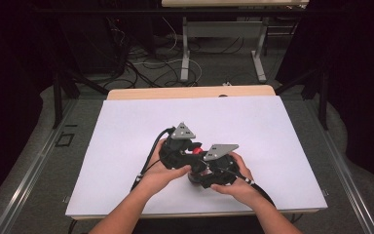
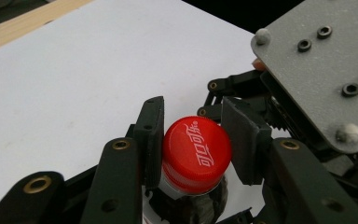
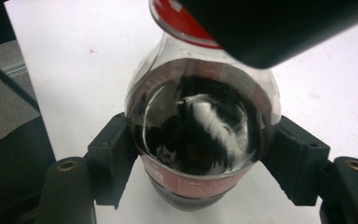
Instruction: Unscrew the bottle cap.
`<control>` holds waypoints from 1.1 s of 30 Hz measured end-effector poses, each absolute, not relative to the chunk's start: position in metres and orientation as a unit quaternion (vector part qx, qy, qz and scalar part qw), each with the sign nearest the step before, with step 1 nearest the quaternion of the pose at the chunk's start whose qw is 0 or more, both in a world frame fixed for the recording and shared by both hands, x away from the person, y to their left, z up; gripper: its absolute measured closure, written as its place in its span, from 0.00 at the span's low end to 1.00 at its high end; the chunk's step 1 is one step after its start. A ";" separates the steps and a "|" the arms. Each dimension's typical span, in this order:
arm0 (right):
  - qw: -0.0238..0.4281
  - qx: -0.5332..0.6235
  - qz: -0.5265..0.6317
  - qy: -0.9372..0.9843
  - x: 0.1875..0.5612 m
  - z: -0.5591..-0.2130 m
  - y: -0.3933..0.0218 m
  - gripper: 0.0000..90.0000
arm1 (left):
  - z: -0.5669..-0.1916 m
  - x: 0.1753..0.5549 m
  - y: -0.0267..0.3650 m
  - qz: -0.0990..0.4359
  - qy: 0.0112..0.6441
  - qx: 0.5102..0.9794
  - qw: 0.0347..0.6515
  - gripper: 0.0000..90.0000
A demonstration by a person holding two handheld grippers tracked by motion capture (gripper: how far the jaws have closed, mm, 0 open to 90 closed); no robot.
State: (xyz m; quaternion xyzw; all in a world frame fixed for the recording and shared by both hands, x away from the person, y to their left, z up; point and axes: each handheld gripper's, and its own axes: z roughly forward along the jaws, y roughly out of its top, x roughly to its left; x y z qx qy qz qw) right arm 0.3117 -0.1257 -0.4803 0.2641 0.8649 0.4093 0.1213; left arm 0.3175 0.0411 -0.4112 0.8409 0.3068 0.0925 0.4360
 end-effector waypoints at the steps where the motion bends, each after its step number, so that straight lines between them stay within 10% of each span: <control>1: 0.122 0.266 0.409 0.864 0.312 -0.480 -0.126 0.34 | -0.412 0.317 0.040 0.101 0.308 0.839 0.437 0.68; 16: 0.109 0.271 0.419 0.860 0.314 -0.480 -0.128 0.33 | -0.403 0.322 0.053 0.068 0.294 0.833 0.463 0.48; 33: 0.088 0.234 0.430 0.867 0.310 -0.478 -0.126 0.33 | -0.403 0.338 0.069 -0.014 0.178 0.869 0.461 0.67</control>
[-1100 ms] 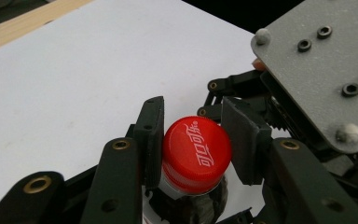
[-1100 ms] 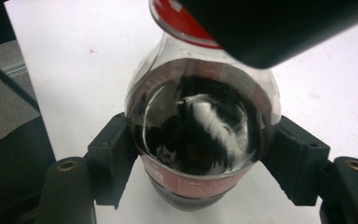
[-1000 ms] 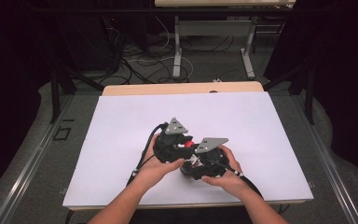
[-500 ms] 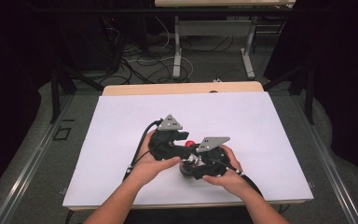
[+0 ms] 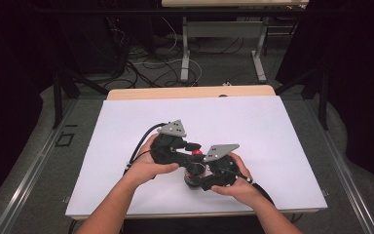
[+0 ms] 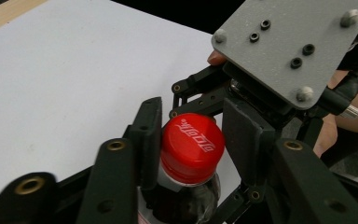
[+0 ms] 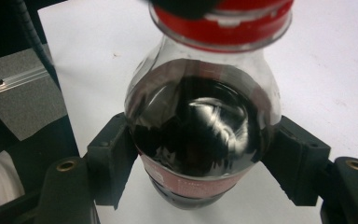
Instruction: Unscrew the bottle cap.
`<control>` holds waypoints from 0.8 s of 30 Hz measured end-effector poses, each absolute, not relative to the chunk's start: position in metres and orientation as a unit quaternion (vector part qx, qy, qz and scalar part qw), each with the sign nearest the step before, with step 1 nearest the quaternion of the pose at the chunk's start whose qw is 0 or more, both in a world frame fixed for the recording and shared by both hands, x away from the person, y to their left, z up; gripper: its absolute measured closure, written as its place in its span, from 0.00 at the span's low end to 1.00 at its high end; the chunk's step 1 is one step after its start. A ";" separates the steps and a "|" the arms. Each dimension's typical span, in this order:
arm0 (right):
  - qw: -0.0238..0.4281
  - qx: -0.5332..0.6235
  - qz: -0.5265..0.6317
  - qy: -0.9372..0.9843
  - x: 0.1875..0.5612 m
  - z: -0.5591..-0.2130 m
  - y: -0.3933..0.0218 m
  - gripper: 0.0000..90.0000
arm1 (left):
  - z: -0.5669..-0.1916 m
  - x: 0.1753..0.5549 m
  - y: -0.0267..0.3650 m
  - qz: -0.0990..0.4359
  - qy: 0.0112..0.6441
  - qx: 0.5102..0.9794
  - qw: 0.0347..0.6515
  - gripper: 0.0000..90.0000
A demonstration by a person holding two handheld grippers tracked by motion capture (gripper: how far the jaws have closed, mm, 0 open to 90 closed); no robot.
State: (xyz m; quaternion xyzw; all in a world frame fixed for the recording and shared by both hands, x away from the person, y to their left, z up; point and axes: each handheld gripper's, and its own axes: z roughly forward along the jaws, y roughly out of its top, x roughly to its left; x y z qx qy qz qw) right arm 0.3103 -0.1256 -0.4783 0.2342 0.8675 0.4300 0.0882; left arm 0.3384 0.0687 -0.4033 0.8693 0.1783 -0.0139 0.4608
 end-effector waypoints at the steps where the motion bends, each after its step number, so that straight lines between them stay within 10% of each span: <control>1: 0.088 0.234 0.430 0.867 0.310 -0.478 -0.126 0.33 | -0.403 0.338 0.069 -0.014 0.178 0.869 0.461 0.67; 24: 0.125 0.286 0.411 0.857 0.311 -0.482 -0.123 0.33 | -0.411 0.311 0.048 0.116 0.325 0.819 0.458 0.69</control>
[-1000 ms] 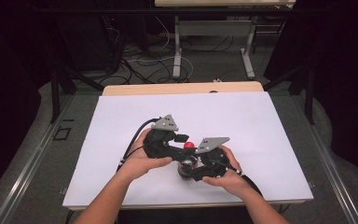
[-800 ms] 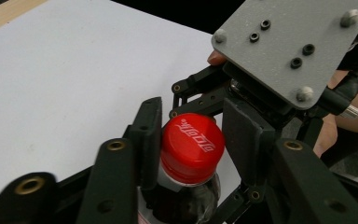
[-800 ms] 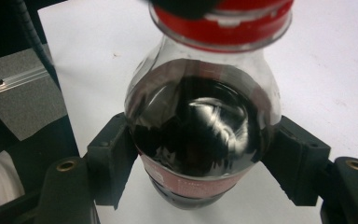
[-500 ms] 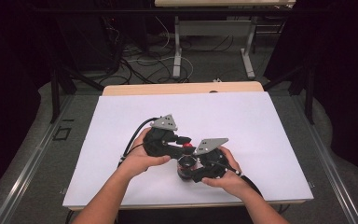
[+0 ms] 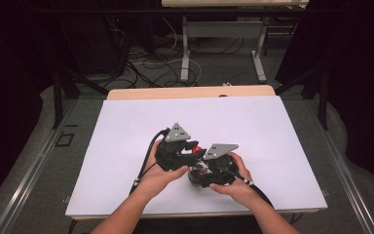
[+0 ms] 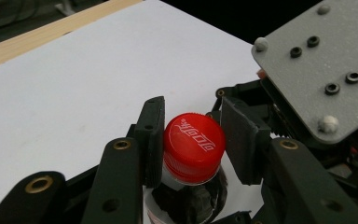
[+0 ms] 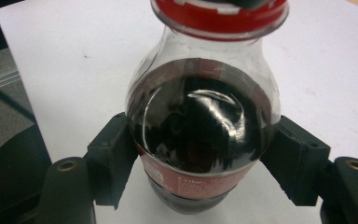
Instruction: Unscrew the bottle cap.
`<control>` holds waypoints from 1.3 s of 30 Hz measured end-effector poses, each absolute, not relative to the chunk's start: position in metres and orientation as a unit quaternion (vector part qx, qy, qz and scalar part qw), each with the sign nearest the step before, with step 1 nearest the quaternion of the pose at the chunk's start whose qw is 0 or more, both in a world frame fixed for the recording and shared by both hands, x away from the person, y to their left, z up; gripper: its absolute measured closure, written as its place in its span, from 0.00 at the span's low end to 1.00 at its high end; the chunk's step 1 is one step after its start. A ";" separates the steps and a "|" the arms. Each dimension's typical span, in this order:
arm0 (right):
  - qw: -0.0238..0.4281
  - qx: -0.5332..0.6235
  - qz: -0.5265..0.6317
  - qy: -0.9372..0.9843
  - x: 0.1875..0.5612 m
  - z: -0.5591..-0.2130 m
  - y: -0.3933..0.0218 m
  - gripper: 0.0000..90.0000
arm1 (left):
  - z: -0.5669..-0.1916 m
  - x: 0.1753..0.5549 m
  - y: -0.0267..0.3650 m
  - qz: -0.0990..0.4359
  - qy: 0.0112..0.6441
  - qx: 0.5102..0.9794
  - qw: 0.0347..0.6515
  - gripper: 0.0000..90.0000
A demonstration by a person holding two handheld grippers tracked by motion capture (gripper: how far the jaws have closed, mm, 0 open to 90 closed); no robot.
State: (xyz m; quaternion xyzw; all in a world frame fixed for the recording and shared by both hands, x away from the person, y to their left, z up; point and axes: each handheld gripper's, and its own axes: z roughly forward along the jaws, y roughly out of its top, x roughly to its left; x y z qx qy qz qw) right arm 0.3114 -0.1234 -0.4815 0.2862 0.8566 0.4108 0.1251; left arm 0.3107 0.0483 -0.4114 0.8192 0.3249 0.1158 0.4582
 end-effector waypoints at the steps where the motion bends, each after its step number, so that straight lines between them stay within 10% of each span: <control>1: 0.120 0.288 0.405 0.859 0.312 -0.481 -0.124 0.34 | -0.411 0.311 0.048 0.116 0.325 0.819 0.458 0.69; 17: 0.104 0.265 0.428 0.857 0.312 -0.477 -0.129 0.33 | -0.395 0.332 0.069 0.024 0.236 0.849 0.471 0.48; 39: 0.086 0.245 0.424 0.868 0.309 -0.478 -0.124 0.33 | -0.405 0.339 0.066 0.008 0.166 0.880 0.445 0.68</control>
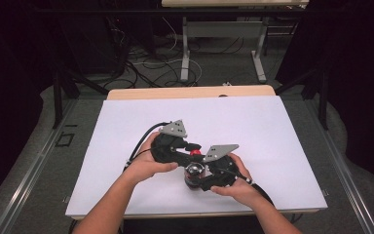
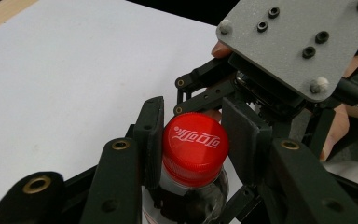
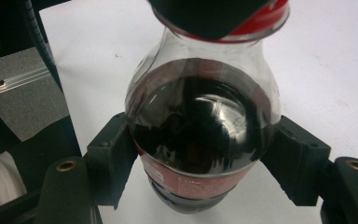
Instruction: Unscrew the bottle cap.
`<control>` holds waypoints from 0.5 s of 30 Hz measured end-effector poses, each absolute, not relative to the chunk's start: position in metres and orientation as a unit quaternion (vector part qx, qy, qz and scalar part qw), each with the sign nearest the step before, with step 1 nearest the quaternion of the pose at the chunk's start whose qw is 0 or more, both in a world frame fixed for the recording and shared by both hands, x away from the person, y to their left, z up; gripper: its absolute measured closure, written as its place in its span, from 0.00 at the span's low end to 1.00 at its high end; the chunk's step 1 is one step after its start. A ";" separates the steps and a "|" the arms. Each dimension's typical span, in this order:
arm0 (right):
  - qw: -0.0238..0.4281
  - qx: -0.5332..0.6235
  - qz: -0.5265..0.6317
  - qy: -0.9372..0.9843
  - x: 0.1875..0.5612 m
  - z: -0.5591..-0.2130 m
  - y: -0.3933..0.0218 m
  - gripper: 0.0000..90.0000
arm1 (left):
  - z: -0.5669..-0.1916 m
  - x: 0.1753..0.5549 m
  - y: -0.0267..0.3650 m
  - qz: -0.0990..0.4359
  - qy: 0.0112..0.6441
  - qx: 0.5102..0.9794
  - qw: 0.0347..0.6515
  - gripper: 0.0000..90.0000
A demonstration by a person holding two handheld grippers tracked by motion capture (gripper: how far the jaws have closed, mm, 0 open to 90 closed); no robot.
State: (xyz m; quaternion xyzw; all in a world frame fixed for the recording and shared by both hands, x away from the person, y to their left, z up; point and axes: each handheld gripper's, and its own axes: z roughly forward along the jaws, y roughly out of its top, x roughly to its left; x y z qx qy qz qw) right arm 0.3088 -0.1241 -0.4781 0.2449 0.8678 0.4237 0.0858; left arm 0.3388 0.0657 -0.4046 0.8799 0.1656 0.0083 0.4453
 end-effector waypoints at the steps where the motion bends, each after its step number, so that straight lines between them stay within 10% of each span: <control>1: 0.092 0.249 0.427 0.865 0.309 -0.479 -0.124 0.33 | -0.405 0.338 0.065 0.012 0.170 0.878 0.447 0.68; 15: 0.111 0.278 0.425 0.854 0.310 -0.479 -0.125 0.33 | -0.408 0.317 0.052 0.090 0.279 0.842 0.453 0.68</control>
